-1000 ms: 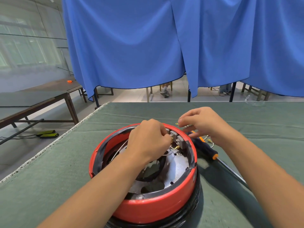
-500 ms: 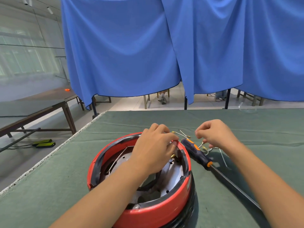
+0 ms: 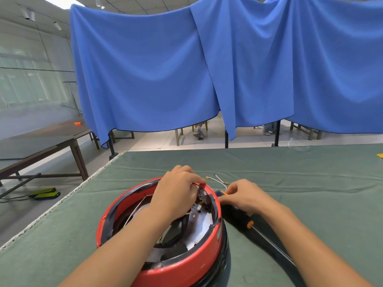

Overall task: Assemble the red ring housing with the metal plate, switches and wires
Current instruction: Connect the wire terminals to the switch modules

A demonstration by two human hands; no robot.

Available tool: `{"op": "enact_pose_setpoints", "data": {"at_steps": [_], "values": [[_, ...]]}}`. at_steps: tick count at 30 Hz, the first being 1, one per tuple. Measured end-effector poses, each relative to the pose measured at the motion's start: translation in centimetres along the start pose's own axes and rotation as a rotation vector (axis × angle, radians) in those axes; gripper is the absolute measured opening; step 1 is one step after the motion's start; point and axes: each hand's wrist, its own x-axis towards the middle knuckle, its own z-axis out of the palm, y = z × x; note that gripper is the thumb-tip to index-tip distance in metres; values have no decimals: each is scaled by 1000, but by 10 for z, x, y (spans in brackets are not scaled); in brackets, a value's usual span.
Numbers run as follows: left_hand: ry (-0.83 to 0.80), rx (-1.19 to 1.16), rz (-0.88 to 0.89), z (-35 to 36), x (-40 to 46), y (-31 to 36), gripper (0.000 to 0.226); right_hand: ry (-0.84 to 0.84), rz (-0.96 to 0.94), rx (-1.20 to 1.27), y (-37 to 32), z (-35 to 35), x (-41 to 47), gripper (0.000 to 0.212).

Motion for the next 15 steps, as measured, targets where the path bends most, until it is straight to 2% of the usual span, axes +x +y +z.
{"op": "enact_pose_setpoints", "data": {"at_steps": [2, 4, 6, 8, 15], "values": [[0, -28, -3, 0, 0, -2, 39, -29, 22, 112, 1, -8, 2, 43], [5, -51, -4, 1, 0, -3, 40, 68, 38, 172, 4, -15, 8, 33], [22, -60, -2, 2, -1, -4, 40, 234, 41, 44, 10, -20, 17, 16], [43, -61, 3, 4, 0, -3, 39, 304, 51, -95, 16, -22, 22, 15], [50, -33, 4, 6, 3, -5, 34, 92, 22, -195, 28, -29, 34, 30]]}}
